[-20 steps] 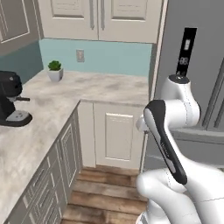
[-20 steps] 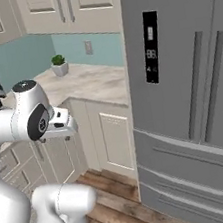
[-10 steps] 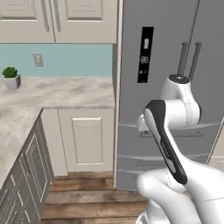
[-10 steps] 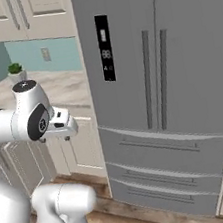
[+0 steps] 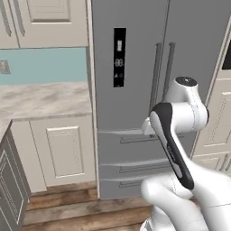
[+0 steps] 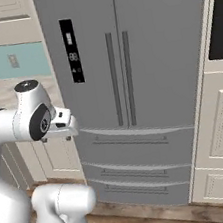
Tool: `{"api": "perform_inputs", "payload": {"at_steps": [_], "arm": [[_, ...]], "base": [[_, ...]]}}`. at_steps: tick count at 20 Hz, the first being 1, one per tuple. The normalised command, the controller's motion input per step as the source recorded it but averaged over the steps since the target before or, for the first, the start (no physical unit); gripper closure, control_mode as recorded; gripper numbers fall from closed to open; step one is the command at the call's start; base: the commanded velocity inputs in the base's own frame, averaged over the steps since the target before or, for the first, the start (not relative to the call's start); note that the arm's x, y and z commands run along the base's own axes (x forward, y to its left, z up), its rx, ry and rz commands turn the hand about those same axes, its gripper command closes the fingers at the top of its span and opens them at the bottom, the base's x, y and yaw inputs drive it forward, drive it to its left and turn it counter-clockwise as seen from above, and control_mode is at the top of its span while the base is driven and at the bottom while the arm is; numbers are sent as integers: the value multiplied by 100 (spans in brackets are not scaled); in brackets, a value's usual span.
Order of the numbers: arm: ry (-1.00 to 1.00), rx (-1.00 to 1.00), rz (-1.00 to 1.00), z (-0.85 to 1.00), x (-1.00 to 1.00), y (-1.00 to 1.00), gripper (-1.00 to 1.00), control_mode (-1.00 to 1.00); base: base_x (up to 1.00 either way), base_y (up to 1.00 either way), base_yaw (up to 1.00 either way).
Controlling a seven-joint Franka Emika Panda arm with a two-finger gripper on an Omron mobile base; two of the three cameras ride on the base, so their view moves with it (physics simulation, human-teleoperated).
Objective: Four empty soda cans are scattered around the kitchen. Gather all the cans and cluster them next to the stove for recycling.
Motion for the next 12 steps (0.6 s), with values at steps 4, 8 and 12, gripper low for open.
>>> {"api": "perform_inputs", "payload": {"at_steps": [4, 8, 12], "arm": [[0, 0, 0, 0, 0, 0, -100, 100], [0, 0, 0, 0, 0, 0, -100, 100], [0, 0, 0, 0, 0, 0, -100, 100]], "base": [[24, -67, -13], [18, -77, -9], [19, -73, -3]]}}
